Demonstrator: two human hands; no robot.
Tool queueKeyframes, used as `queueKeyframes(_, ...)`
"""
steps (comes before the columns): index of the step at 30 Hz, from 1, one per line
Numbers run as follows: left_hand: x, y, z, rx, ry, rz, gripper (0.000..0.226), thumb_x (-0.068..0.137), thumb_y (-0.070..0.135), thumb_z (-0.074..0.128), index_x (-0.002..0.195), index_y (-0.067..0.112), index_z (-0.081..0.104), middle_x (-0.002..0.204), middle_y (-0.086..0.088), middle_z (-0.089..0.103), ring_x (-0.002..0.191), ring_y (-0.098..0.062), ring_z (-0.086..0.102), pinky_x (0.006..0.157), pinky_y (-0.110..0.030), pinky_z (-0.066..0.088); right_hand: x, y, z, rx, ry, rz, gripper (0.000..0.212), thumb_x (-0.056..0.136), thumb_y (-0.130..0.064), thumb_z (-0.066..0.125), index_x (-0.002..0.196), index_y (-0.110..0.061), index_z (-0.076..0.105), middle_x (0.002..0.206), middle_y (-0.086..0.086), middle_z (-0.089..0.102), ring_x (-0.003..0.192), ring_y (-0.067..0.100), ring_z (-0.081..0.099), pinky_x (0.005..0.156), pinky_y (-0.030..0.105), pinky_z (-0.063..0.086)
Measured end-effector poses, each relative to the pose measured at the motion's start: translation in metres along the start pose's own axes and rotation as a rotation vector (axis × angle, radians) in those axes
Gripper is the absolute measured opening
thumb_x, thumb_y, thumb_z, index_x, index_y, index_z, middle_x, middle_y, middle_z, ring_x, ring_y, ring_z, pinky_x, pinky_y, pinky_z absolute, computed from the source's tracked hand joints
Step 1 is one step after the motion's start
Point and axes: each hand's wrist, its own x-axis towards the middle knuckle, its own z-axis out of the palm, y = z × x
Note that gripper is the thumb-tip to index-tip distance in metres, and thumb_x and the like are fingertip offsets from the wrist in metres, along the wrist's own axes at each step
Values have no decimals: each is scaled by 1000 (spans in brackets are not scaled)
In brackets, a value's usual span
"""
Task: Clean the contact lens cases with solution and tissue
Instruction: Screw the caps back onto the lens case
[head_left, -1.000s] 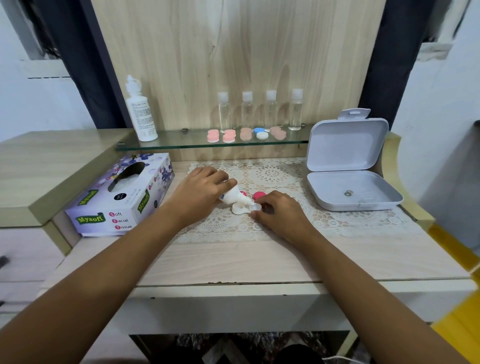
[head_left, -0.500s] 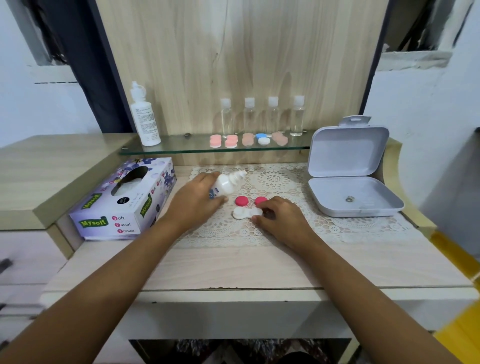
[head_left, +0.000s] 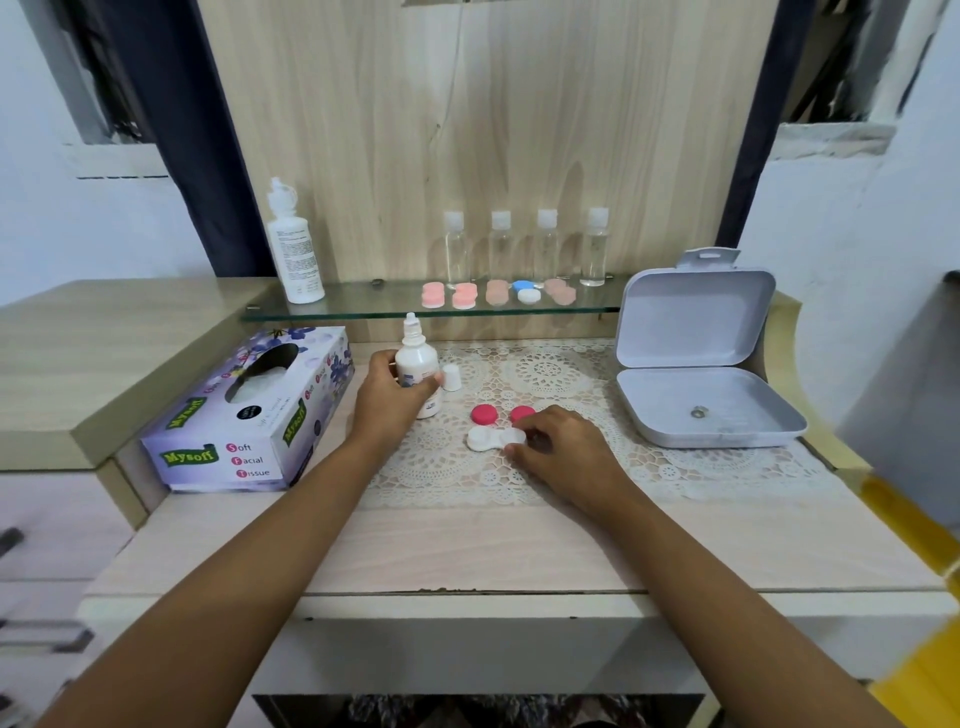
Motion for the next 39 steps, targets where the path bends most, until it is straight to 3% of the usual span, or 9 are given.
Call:
queueKeyframes(6, -1, 0, -1, 38, -61, 18, 71, 74, 37, 75, 131, 15, 40, 121, -3, 53, 111, -22, 54, 96, -43, 46, 1, 0, 0, 12, -9, 4, 24, 84, -32, 62, 102, -18, 66, 96, 1, 58, 94, 18, 51, 86, 37, 41)
queueKeyframes(9, -10, 5, -1, 255, 59, 110, 93, 76, 43, 72, 147, 17, 17, 148, -11, 23, 136, -26, 24, 109, -40, 24, 0, 0, 0, 14, -7, 6, 23, 84, -33, 62, 100, -17, 66, 95, 2, 59, 94, 19, 51, 85, 38, 41)
queueKeyframes(13, -29, 14, 1, 453, 287, 554, 64, 79, 31, 70, 133, 15, 39, 123, -19, 39, 114, -27, 35, 95, -32, 26, 0, 0, 0, 6, -9, 7, 24, 84, -33, 62, 98, -14, 65, 95, 2, 59, 94, 20, 51, 85, 38, 41)
queueKeyframes(16, -32, 23, 10, 479, 133, 752, 36, 84, 27, 59, 116, 11, 52, 107, -12, 49, 99, -24, 48, 86, -31, 39, 1, 0, 0, -5, -15, 4, 25, 83, -34, 62, 99, -14, 65, 95, 3, 59, 95, 20, 51, 86, 37, 41)
queueKeyframes(20, -27, 31, 25, 604, -246, 526, 32, 91, 24, 57, 119, 10, 56, 115, -6, 51, 99, -18, 53, 84, -27, 42, 0, -1, -1, -1, -10, 1, 27, 83, -34, 63, 101, -14, 65, 93, 3, 59, 94, 21, 52, 86, 39, 42)
queueKeyframes(25, -11, 35, 36, 772, -388, 276, 41, 91, 31, 56, 123, 6, 57, 123, -13, 56, 109, -24, 55, 87, -32, 43, 0, 0, -1, 3, -15, -2, 28, 84, -35, 62, 104, -16, 65, 96, 3, 60, 95, 21, 52, 88, 41, 42)
queueKeyframes(29, 1, 36, 41, 782, -496, 104, 31, 85, 30, 64, 101, 4, 68, 105, -11, 68, 87, -19, 59, 77, -33, 48, 1, 0, -1, -6, -17, 3, 28, 84, -36, 61, 103, -15, 65, 96, 4, 60, 95, 21, 52, 87, 41, 42)
queueKeyframes(35, 7, 38, 42, 821, -530, 86, 24, 80, 21, 67, 94, 3, 71, 100, -11, 70, 91, -22, 64, 75, -35, 53, 1, 1, 0, -6, -16, 4, 28, 84, -35, 60, 104, -16, 65, 97, 3, 59, 95, 20, 50, 87, 40, 41)
queueKeyframes(39, -1, 41, 34, 661, -477, 164, 20, 81, 18, 63, 98, 8, 68, 96, -1, 64, 82, -12, 55, 60, -18, 43, 1, 2, 1, 4, -16, 6, 26, 84, -35, 61, 103, -19, 65, 95, 0, 58, 95, 19, 51, 87, 39, 41)
